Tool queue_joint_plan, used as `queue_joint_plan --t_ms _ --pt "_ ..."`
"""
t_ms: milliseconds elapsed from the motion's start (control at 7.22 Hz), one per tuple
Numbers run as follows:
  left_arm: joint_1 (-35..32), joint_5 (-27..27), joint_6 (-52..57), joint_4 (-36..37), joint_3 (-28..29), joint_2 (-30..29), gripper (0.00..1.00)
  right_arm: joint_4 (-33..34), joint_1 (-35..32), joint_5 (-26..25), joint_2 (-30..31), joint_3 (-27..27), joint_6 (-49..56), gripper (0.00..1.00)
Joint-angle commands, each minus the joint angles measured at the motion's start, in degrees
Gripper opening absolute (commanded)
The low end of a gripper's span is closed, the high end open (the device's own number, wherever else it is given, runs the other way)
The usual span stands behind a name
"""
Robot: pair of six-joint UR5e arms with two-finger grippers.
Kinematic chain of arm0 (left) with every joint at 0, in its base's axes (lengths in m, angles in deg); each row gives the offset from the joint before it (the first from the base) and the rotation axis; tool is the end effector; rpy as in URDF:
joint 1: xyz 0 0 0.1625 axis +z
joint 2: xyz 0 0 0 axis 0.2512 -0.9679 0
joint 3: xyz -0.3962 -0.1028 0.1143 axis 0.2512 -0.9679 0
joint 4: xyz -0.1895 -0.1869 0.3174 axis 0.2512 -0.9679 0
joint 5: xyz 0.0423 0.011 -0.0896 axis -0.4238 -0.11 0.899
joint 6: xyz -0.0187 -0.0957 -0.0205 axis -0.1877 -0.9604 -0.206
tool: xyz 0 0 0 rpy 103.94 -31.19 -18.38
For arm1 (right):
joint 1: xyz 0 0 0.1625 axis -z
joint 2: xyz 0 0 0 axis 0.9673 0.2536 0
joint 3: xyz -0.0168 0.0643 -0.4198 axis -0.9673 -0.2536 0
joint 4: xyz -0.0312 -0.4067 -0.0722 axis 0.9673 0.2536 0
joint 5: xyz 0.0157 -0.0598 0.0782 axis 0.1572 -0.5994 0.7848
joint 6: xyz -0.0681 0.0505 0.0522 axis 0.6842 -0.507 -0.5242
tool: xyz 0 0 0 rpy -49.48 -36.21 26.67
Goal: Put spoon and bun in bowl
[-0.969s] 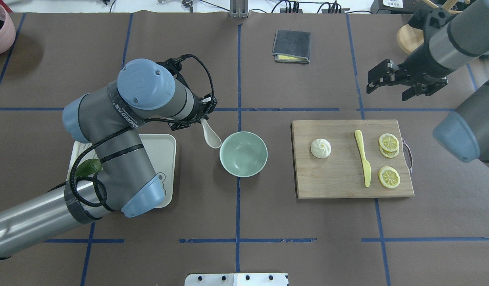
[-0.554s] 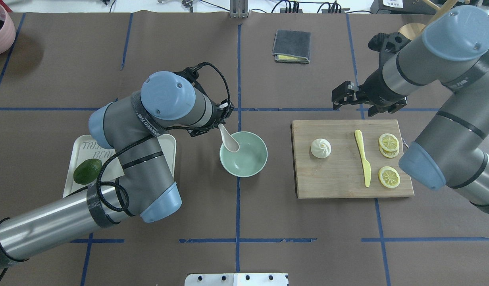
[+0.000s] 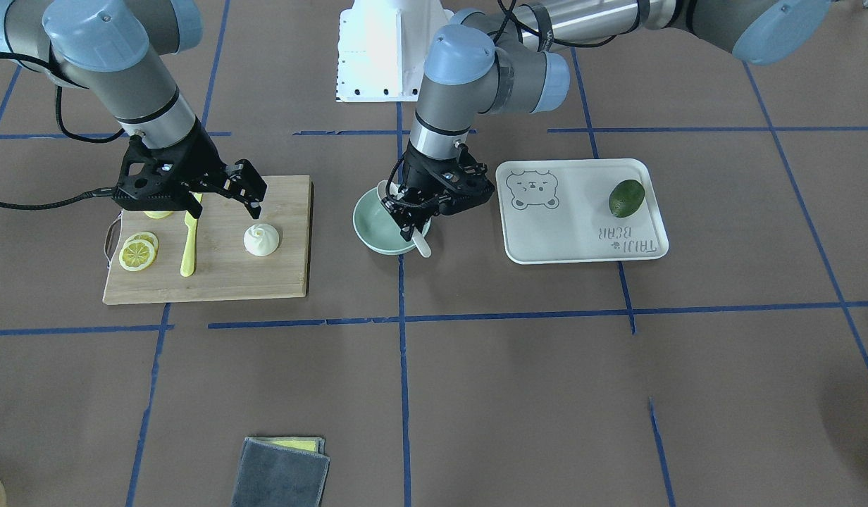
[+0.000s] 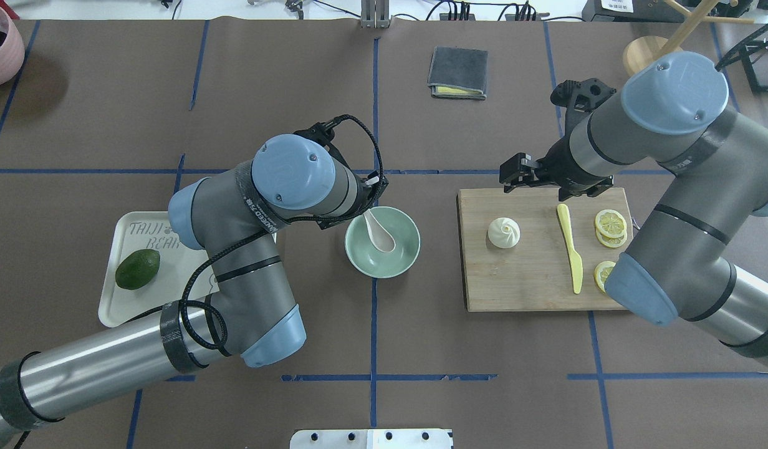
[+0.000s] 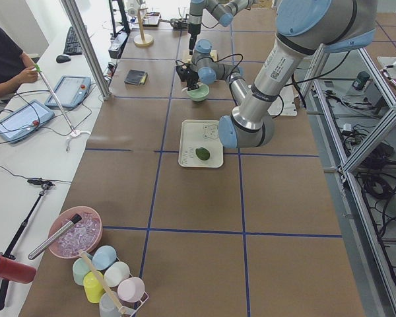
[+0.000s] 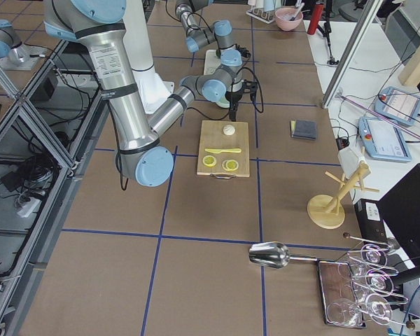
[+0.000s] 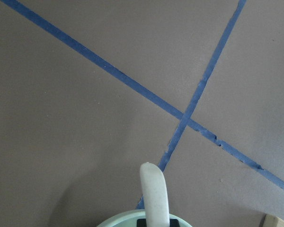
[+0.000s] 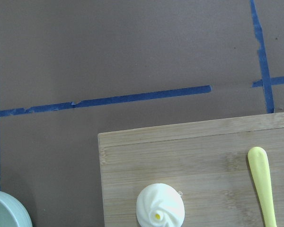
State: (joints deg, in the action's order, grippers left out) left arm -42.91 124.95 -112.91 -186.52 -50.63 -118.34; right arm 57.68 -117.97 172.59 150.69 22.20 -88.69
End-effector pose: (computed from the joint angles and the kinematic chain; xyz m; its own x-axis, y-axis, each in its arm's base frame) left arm 0.5739 -0.4476 0.1653 0.3392 -0.4601 -0.8205 0.4787 0.8353 -0.2705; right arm -0.3633 -0.4592 0.2965 0.6268 0.1070 0.7718 -0.1686 0.9857 0.0002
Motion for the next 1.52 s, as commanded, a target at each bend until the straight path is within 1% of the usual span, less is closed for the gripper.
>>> queue_joint_plan --t_ms 0,138,277,415,554,692,831,969,1385 --pt "-0.1 -0.3 0.6 0.2 -0.3 0.1 1.0 0.0 0.5 -0.3 -2.2 -2.6 0.0 1.0" --pt "-0.8 0.0 0.7 0.4 -1.0 0.1 1.0 0.0 0.7 -1.1 -3.4 -4.4 0.0 1.0" --pt "-1.8 0.2 0.9 2.1 -3.7 0.4 1.0 0.0 1.7 -2.7 -3.5 -5.2 0.0 1.0" --pt "-2.5 0.2 1.1 7.3 -7.1 0.6 1.0 -0.1 2.0 -2.9 -3.5 -6.5 0.1 1.0" --pt "-3.2 0.3 4.9 13.1 -11.2 0.7 1.0 -2.2 2.2 -3.0 -3.5 -8.6 0.1 1.0" --pt "-4.3 0.3 6.7 16.7 -13.5 1.3 1.0 -4.8 2.8 -3.0 -3.5 -11.3 0.0 1.0" --pt "-4.8 0.3 8.1 17.6 -16.1 3.4 1.0 -5.9 3.6 -3.0 -3.5 -13.0 0.0 1.0" --pt "-5.6 0.3 9.1 17.6 -17.1 4.5 1.0 -5.9 3.8 -3.0 -3.7 -13.0 -0.3 1.0" --pt "-6.9 0.8 10.6 17.6 -17.2 4.8 1.0 -5.8 5.5 -2.8 -3.8 -12.8 -1.1 1.0"
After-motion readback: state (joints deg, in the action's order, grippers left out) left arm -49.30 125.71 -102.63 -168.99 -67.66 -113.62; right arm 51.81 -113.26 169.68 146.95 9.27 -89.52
